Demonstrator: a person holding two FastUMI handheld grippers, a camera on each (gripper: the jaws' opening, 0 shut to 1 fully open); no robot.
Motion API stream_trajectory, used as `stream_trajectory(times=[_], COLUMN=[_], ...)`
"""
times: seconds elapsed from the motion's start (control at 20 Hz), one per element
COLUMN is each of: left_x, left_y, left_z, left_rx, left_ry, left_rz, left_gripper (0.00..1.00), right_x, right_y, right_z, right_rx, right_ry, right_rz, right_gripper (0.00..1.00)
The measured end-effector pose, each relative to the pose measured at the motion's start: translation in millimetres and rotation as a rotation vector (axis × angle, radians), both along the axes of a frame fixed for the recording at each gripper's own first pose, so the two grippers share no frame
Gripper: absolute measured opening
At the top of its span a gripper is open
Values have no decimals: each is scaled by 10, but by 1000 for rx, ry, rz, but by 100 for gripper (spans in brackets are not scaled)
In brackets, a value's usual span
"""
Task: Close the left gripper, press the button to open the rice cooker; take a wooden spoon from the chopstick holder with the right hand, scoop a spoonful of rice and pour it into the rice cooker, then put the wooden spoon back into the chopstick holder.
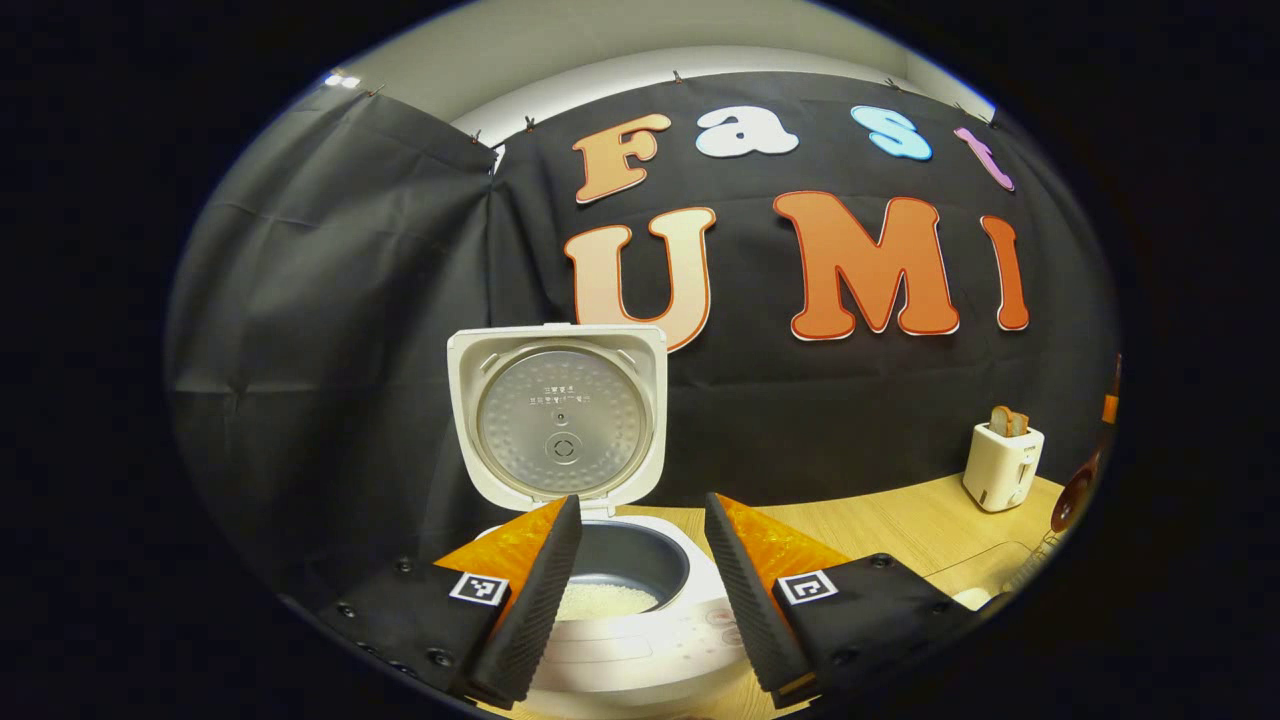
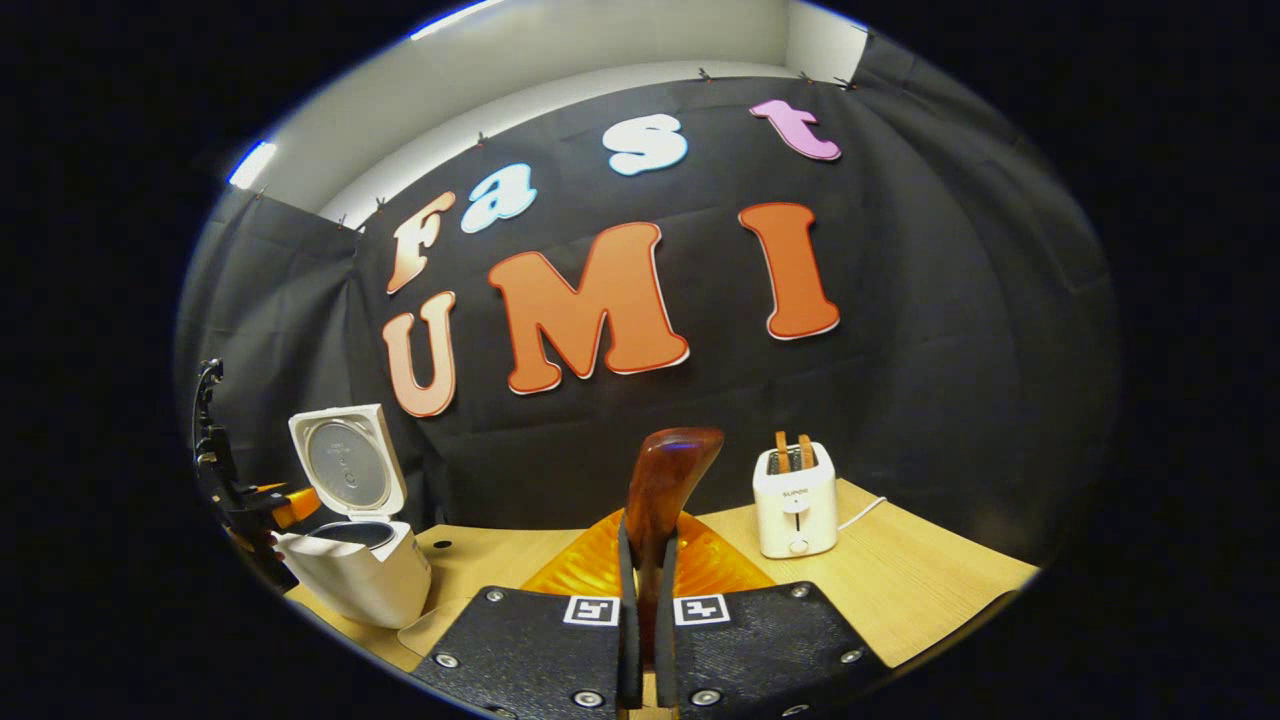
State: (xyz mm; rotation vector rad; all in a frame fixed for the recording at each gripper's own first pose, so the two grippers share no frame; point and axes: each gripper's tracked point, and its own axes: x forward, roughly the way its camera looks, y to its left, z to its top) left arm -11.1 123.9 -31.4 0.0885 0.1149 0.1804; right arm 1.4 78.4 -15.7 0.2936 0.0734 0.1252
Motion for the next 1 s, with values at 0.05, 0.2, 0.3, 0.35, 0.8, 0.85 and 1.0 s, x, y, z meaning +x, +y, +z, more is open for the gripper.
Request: stream_trajectory(times=[0.05,0.2,0.3,0.35,0.8,0.85,1.0], left_x=[-12,-14,-20,-32,-17,-17,-13], left_y=[7,33,48,53,53,47,59], left_z=[-14,-48,-50,-48,-99,-108,-116], left_rx=[-2,-5,-1,4,25,29,41], left_ry=[0,5,1,-2,-4,-3,-2], left_rz=[1,1,2,-1,-24,-28,-31], left_gripper=[81,81,81,81,83,82,81], right_x=[-2,8,17,10,8,-2,-26], right_y=[104,422,626,722,1155,1196,1318], right_z=[50,133,107,80,-297,-360,-495], right_rx=[-3,-21,-49,-67,-350,-381,-520], right_ry=[-14,-41,-46,-48,-73,-64,-72], right_rz=[21,90,134,152,175,182,206], right_gripper=[5,5,5,6,6,6,5])
